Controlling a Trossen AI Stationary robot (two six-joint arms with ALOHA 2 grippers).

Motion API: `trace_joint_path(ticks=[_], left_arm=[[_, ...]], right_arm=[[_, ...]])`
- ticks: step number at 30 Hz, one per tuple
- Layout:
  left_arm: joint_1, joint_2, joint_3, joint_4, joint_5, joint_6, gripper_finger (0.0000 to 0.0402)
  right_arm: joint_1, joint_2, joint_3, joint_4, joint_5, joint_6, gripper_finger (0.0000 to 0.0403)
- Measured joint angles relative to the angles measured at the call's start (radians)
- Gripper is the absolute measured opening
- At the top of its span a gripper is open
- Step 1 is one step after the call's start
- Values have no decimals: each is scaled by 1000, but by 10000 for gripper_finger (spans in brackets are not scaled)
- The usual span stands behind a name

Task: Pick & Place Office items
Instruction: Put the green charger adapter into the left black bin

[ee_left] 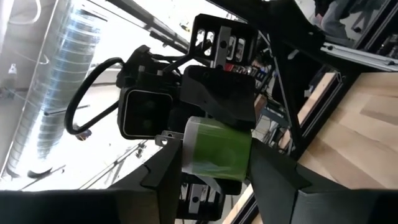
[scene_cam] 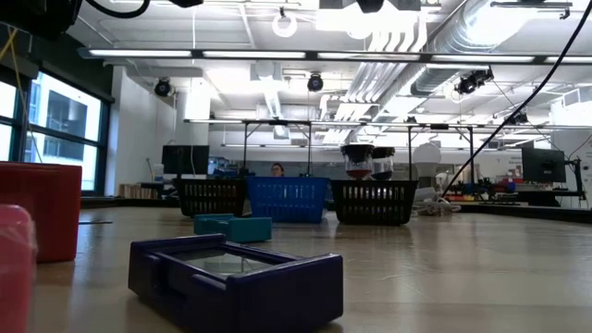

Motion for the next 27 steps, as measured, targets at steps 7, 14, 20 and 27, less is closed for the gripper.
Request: trace_joint_path(ticks=[7,14,20,27], left_arm=[[-1,-1,0,-24,-22,1,153],[-16,0,0,-15,-37,4,145],[-21,2,0,-10,-43,-4,143],[-30,2,0,3,-42,-3,142]], right_arm=[[0,0,0,-8,2,-2,119],[-1,0,0,-10,3,-1,119],[-2,0,0,-4,21,11,191],[-3,0,1,-5,39,15,298]])
